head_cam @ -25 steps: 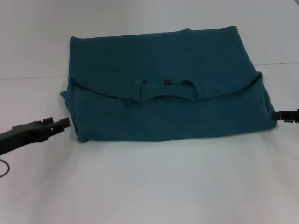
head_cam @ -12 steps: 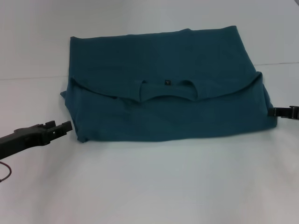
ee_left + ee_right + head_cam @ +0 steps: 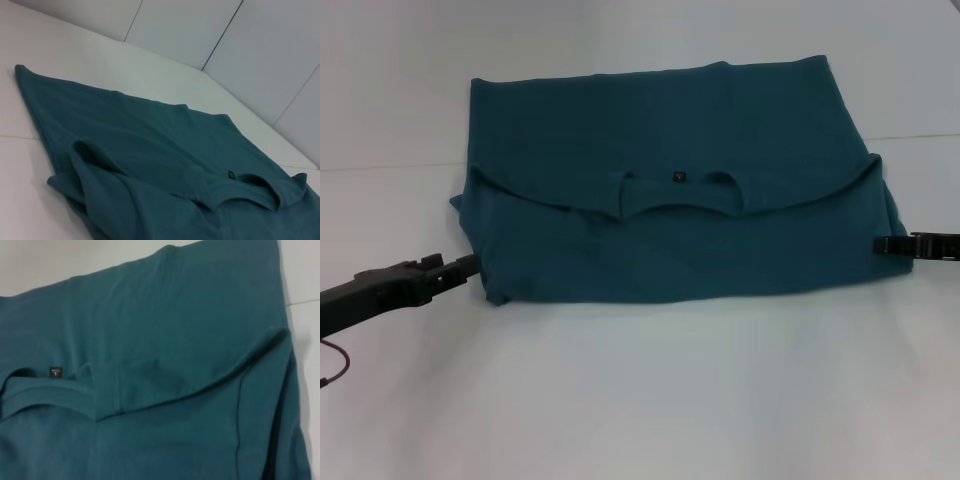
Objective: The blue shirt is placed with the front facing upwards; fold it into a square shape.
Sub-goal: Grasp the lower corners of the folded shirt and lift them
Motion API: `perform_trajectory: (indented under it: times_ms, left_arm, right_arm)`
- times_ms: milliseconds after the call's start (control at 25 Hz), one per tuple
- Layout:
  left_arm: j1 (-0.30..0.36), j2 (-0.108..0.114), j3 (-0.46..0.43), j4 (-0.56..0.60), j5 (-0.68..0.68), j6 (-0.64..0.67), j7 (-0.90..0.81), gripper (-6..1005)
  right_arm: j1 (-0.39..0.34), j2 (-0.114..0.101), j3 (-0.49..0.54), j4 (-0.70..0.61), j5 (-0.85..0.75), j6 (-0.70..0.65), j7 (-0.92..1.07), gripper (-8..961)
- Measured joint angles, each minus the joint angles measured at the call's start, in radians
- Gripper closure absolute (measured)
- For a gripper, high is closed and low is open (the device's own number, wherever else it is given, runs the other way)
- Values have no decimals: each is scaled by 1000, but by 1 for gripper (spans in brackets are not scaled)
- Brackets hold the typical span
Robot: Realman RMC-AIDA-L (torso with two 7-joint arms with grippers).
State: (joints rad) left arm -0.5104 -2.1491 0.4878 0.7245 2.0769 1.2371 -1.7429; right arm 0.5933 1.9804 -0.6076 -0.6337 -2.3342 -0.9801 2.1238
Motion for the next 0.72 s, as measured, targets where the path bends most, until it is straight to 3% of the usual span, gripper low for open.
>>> perform_trajectory:
  times_ms: [280, 480, 720]
  left_arm:
    - [-3, 0, 0, 2, 0, -4, -1, 366]
    - [-3, 0, 0, 2, 0, -5, 0, 366]
    - [-3, -1, 0, 2, 0, -5, -2, 366]
  right_arm:
    - [13, 7, -1, 20, -6, 3, 1, 397]
    - [16, 7, -6, 25, -6, -8, 4, 476]
    - [14, 7, -8, 22, -5, -12, 14, 689]
